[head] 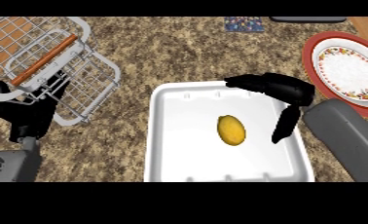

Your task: Pick the lemon from the tray and place it in the plate

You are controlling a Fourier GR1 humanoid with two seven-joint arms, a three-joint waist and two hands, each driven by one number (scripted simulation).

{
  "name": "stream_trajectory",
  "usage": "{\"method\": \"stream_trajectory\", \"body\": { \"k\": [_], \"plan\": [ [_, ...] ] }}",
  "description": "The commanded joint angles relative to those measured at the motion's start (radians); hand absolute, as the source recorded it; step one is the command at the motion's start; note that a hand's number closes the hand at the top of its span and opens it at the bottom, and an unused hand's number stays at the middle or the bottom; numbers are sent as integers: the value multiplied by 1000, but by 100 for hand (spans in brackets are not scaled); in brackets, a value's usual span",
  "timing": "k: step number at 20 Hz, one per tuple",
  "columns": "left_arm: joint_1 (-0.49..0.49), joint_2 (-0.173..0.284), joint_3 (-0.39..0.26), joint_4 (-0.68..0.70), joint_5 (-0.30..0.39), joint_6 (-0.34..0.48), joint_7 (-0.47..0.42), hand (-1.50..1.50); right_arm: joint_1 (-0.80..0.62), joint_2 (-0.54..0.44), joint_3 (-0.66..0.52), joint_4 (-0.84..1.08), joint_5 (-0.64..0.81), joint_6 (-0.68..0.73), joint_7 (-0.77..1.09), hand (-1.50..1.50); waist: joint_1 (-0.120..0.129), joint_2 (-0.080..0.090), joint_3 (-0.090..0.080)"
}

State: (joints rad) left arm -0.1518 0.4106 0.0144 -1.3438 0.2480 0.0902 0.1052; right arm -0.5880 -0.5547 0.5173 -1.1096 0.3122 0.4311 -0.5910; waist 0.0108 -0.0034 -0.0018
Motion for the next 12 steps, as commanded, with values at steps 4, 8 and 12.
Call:
{"method": "stream_trajectory", "body": {
  "k": [4, 8, 12],
  "plan": [
    [33, -92, -95, -75, -84, 46, 14, 0, 4, 36, 46, -73, 128, 11, 125, -150, -11, 1, 2],
    [49, -123, -109, -68, -106, 44, -17, 0, 7, 82, 68, -48, 187, 5, 127, -150, -8, 4, 2],
    [-26, -98, -66, -43, -97, 33, 37, 0, 8, 62, 38, -64, 204, 61, 122, -150, -15, 3, 2]
  ]
}}
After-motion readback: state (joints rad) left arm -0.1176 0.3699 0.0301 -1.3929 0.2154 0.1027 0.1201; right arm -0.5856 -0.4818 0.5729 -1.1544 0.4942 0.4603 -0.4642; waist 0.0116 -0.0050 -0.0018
